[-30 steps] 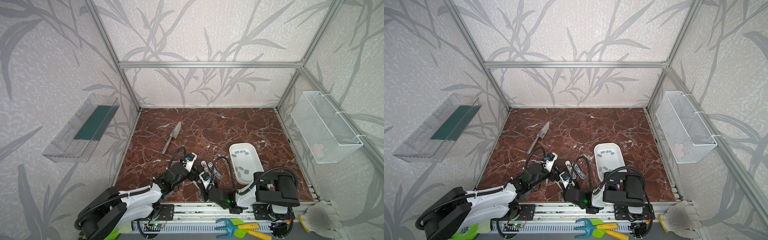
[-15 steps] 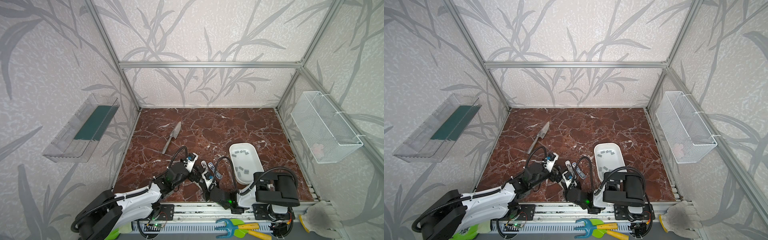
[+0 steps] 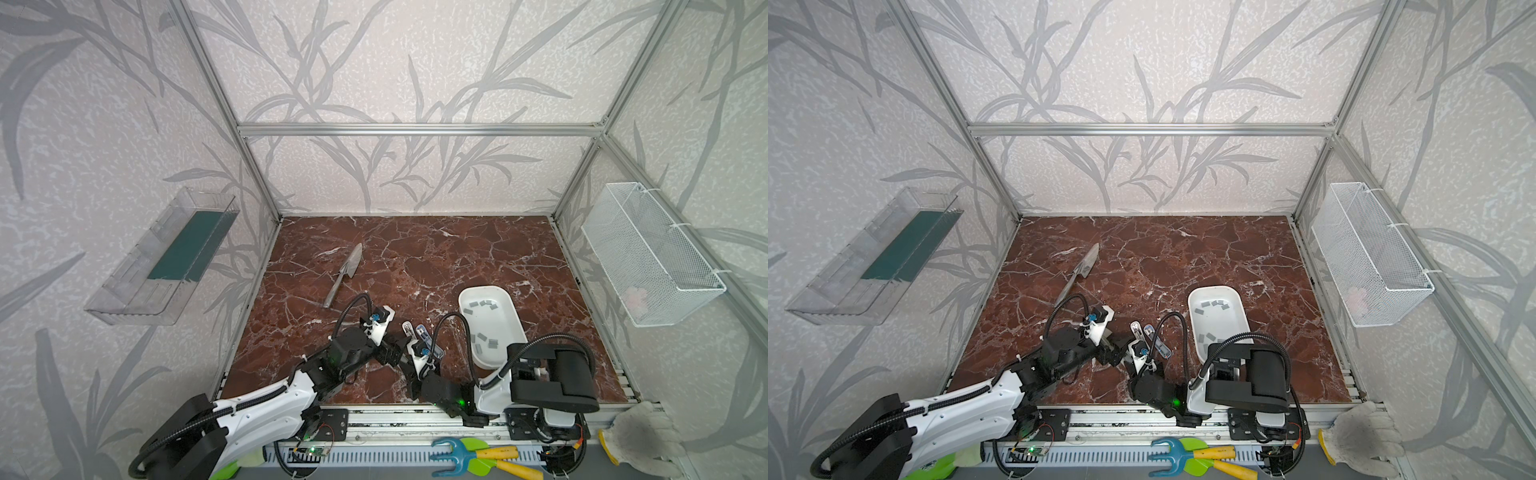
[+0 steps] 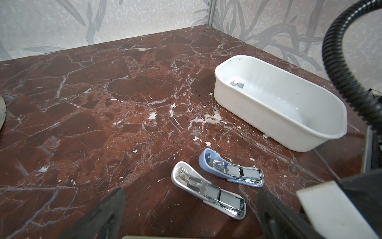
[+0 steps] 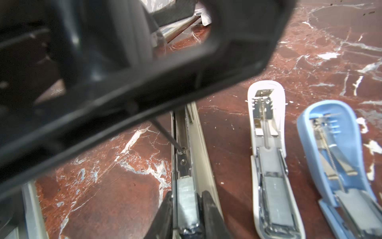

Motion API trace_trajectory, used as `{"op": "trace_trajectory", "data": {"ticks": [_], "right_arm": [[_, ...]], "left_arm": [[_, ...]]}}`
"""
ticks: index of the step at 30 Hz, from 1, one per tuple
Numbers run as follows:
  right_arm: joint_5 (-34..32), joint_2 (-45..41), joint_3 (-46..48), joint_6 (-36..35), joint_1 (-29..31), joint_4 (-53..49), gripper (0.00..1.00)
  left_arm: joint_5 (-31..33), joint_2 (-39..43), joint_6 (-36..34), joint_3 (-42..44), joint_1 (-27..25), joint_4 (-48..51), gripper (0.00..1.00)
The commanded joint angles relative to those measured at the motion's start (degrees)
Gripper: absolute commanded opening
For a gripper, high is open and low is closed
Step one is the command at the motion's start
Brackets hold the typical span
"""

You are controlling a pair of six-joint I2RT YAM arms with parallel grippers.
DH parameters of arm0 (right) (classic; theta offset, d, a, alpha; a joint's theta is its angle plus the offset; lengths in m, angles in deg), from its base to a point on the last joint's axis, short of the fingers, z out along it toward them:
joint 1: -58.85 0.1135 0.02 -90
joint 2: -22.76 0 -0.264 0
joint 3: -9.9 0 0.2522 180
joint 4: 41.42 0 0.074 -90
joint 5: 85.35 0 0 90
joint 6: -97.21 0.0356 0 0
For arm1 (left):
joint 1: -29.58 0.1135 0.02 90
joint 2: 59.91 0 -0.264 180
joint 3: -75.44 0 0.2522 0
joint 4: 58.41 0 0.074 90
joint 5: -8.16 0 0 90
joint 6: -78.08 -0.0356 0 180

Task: Load the staples into the stapler
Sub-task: 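Press the top arm shut with the left gripper while the right gripper draws back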

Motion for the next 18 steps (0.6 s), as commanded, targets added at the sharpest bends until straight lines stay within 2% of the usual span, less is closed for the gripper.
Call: {"op": "trace_trajectory", "data": {"ticks": [1,11,18], "right_arm": [[-2.1,0.2,0.7,0.2,-0.3,0.3,0.25],[-1.9,0.4,0.7,0.2,-0.4,0.9,0.25],[-1.8,0.7,0.9,0.5,-0.6,1.1,0.25]], "left_arm": [[3.2,1.7,0.9,-1.4,0.0,-0.1,0.99],[5.7,10.6,5.9,-3.5,0.1,5.0,0.99],[10.4,12.2,8.0,-5.2,0.1,9.0,0.99]]}}
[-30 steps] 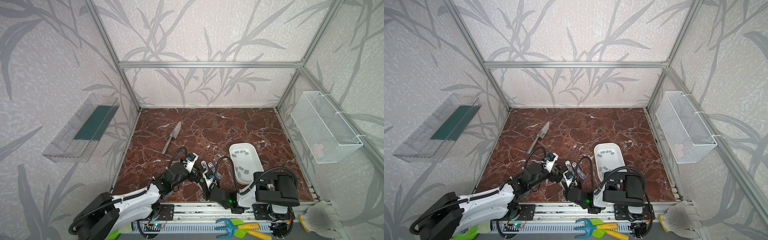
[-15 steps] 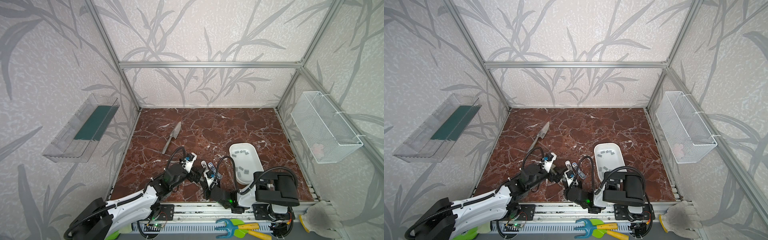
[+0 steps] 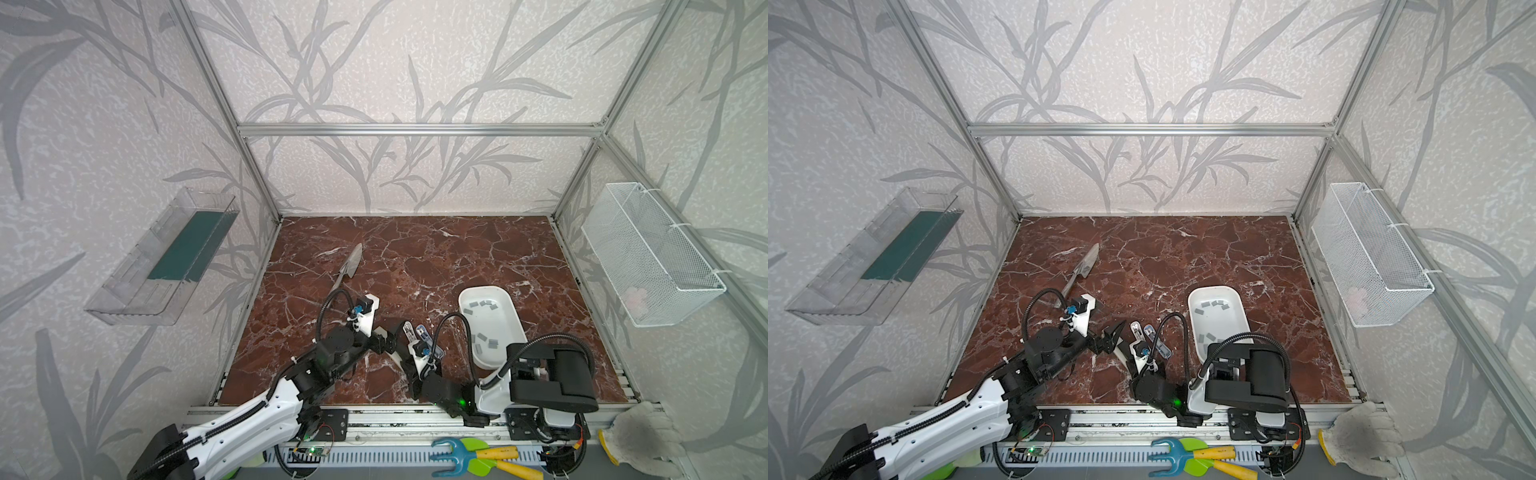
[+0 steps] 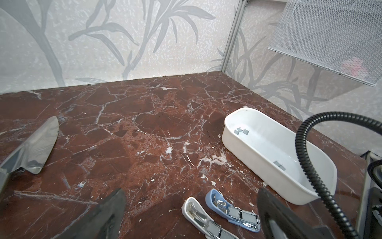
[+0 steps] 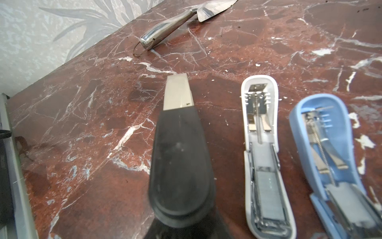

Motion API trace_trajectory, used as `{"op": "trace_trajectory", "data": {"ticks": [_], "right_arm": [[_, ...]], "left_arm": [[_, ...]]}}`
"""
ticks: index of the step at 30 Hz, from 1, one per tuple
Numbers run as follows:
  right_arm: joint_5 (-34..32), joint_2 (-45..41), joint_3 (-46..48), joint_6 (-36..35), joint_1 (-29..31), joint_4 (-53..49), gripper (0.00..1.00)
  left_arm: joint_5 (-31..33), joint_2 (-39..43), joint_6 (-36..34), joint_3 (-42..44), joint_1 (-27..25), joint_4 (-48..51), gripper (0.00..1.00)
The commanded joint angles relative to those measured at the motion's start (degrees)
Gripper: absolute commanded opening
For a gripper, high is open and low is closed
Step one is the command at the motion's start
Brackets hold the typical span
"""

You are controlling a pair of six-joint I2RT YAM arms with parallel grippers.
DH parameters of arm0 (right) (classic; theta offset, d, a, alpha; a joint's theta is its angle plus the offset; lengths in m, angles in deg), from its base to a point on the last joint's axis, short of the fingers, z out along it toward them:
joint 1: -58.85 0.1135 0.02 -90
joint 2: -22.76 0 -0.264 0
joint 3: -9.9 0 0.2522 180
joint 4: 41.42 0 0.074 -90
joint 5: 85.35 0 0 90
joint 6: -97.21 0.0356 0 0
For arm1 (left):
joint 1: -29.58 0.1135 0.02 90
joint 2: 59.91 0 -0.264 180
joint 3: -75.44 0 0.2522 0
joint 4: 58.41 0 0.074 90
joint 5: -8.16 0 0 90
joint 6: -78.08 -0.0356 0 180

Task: Load the staples into the stapler
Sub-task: 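Press the top arm shut with the left gripper while the right gripper draws back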

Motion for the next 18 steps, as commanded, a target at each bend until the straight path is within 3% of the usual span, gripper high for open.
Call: {"op": "trace_trajectory", "data": {"ticks": [1,10,18], "right_arm": [[-1.7,0.4,0.4,0.5,-0.4,1.4,0.25],[-1.0,-1.5,1.0,-0.2,-0.3,1.3,0.26],[1.6,-7.6,1.0,-2.1,0.0,-3.1,0.41]], "left_arm": [[4.2,0.2,2.2,-1.5,0.0,2.9,0.99],[7.0,-3.9,5.6,1.1,0.1,0.6,0.99],[5.9,-4.7,9.4,3.3,0.1,1.0,0.99]]}}
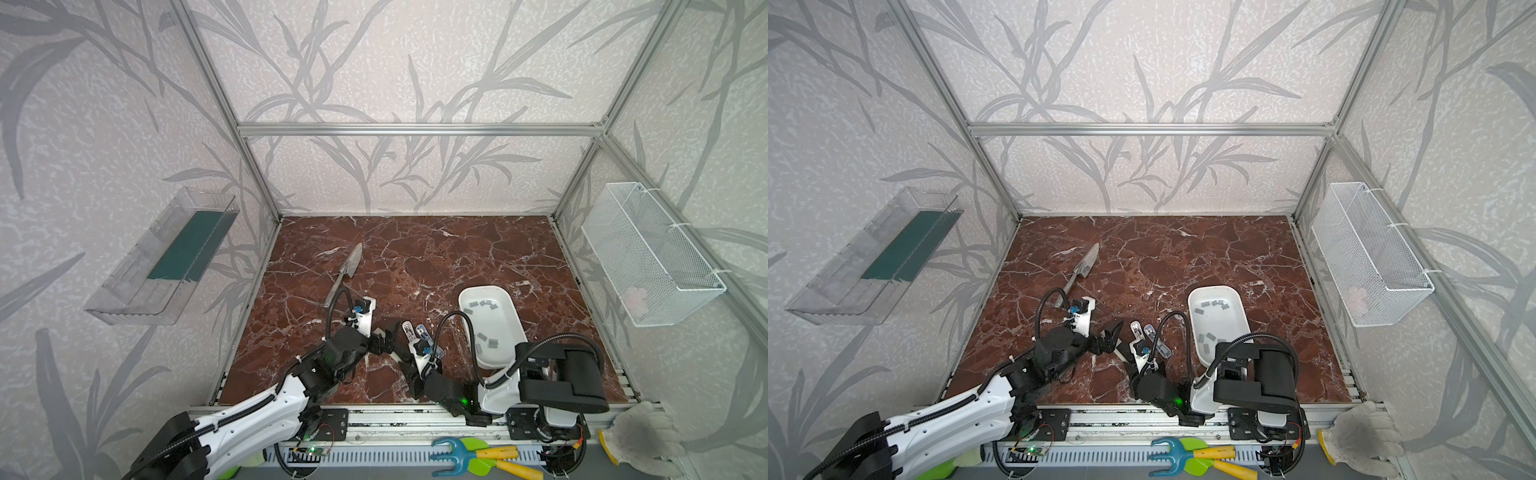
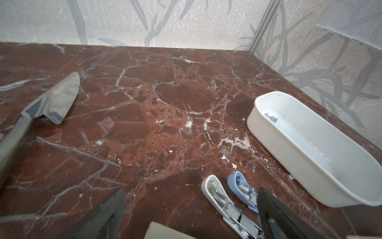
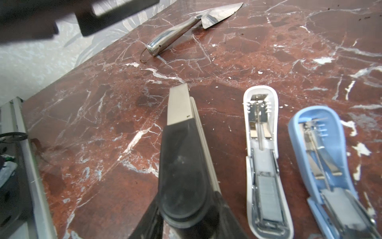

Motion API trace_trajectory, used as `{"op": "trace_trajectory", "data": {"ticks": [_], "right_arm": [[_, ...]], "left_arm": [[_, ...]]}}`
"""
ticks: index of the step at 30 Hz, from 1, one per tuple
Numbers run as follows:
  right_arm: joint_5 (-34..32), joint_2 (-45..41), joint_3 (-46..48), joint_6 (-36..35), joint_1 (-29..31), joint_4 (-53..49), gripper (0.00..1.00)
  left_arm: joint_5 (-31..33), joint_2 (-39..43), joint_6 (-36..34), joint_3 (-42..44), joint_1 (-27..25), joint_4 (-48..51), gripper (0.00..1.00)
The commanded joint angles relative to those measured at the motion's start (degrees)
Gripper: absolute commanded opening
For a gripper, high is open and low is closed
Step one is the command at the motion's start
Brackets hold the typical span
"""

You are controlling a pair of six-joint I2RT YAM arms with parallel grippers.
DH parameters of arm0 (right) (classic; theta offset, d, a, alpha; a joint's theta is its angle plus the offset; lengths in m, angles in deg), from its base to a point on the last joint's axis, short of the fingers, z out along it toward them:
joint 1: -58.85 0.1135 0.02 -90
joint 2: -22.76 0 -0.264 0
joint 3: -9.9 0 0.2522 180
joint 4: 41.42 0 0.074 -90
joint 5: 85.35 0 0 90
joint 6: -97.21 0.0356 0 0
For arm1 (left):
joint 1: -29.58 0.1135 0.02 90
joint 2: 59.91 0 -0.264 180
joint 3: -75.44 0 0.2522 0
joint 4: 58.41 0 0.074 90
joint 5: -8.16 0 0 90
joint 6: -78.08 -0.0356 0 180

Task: Load the staples into the stapler
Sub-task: 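Press the top arm shut with the left gripper while the right gripper draws back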

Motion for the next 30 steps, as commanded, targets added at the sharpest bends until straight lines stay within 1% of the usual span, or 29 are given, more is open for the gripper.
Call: {"op": "trace_trajectory", "data": {"ticks": [1,5,10,12,13,18,26,30], "right_arm": [[0.5,-5.1,0.4,-1.5,0.2,-2.3,0.43],[1.3,-10.9,0.1,-1.9,0.4,-8.8,0.46],[-0.5,-17.5,-0.9,-3.0,0.4,-17.5,0.49],[-0.7,-19.3,-2.3,-3.1,0.4,-21.1,0.46],[-0.7,-19.7,-3.2,-3.0,0.4,-23.1,0.44],[-1.0,-17.8,-6.1,-2.9,0.4,-25.7,0.30],[1.3,-11.1,-8.3,-1.6,0.5,-25.0,0.25],[2.0,-9.5,-7.8,-0.6,0.7,-23.6,0.25]], "left_arm": [[0.5,0.0,3.0,0.9,0.1,0.1,0.99],[0.9,0.1,4.9,2.1,0.1,-0.3,0.99],[3.2,0.2,7.1,3.2,0.1,-0.5,0.99],[4.2,-0.1,8.0,3.8,0.1,-1.0,0.99],[4.8,-0.1,8.4,4.2,0.1,-1.4,0.99],[5.6,-0.4,9.0,5.4,0.1,-2.8,0.99],[6.3,-2.0,9.9,6.3,0.0,-3.9,0.99],[6.8,-2.8,10.9,6.5,0.1,-3.8,0.99]]}}
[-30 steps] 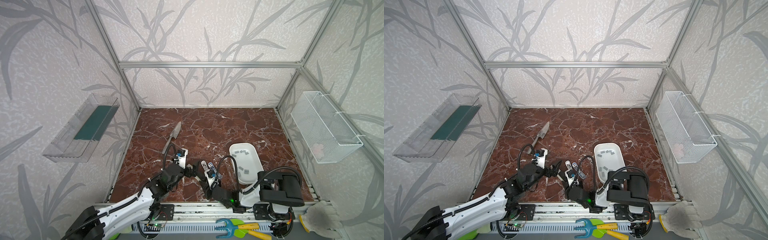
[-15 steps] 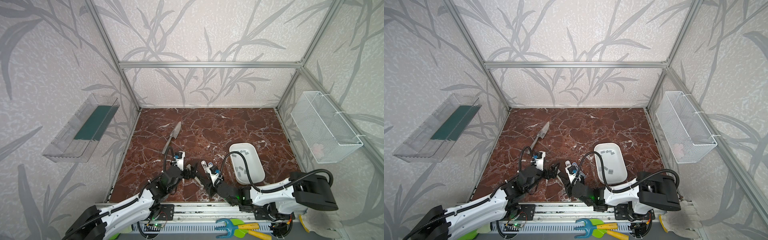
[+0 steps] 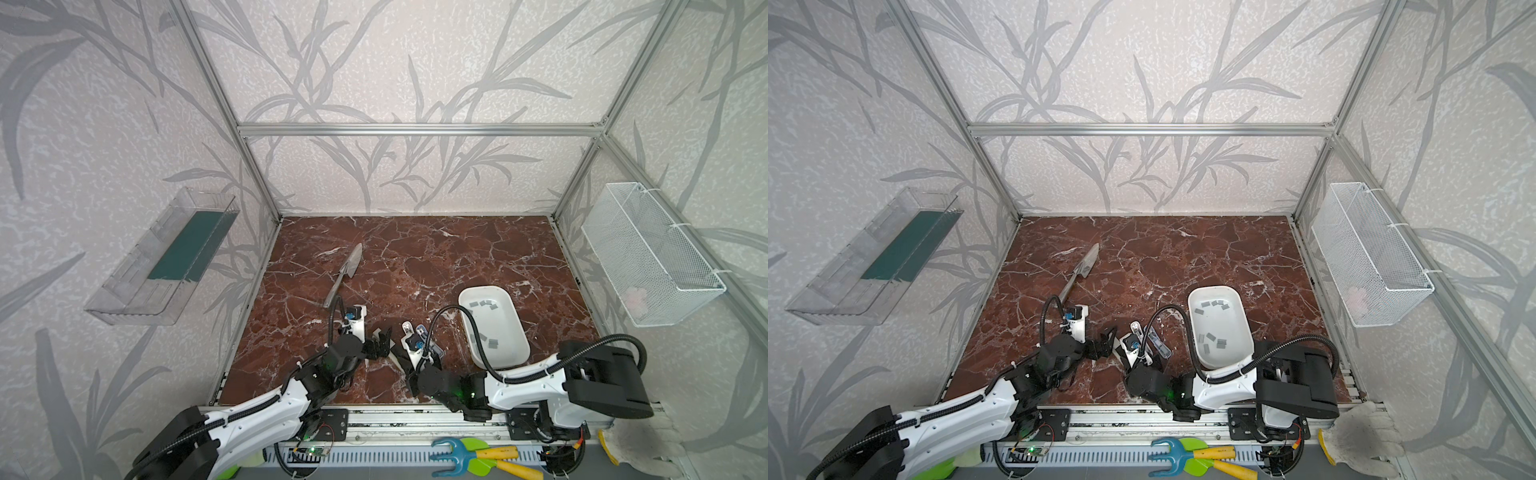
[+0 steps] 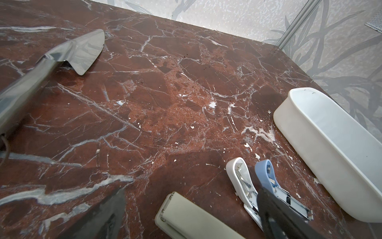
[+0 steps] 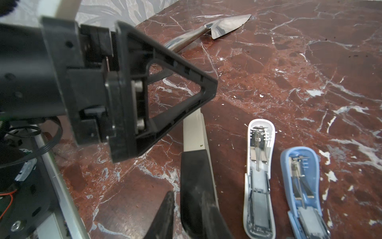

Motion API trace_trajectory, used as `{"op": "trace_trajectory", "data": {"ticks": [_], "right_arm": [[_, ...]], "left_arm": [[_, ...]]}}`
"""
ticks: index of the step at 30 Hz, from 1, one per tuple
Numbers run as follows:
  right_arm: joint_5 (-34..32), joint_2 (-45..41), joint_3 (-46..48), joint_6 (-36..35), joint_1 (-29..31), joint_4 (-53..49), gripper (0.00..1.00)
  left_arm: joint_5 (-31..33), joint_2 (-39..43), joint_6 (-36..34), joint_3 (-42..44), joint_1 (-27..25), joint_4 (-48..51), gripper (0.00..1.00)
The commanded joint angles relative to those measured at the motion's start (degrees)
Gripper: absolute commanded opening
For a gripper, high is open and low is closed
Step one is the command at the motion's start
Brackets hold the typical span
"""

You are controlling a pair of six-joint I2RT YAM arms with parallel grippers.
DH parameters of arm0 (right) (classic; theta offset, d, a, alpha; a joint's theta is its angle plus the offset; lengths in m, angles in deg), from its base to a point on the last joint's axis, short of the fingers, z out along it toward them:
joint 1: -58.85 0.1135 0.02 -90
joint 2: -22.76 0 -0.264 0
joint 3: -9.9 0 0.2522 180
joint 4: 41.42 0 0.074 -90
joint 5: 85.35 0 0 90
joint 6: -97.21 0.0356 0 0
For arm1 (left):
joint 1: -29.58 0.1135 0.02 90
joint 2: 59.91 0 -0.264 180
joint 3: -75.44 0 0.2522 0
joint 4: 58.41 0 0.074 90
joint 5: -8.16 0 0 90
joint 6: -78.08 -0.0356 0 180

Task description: Load the staples into the stapler

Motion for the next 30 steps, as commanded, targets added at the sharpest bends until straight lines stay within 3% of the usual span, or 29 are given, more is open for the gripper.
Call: {"op": "trace_trajectory", "data": {"ticks": [1,24,30], "right_arm": [[1.1,1.9,-0.5,1.2,0.5,0.1,0.25],[-3.2,9.7,2.2,3.5,3.8,7.1,0.21],[-3.2,5.5,3.7,-1.1,4.5,13.1,0.23]], "left_arm": [[2.2,-1.0,2.5,0.9,0.1,-0.9,0.99],[1.6,-14.1,4.1,-0.6,0.1,-8.6,0.99],[1.2,-13.3,3.7,-1.5,0.1,-6.8,0.99]]}}
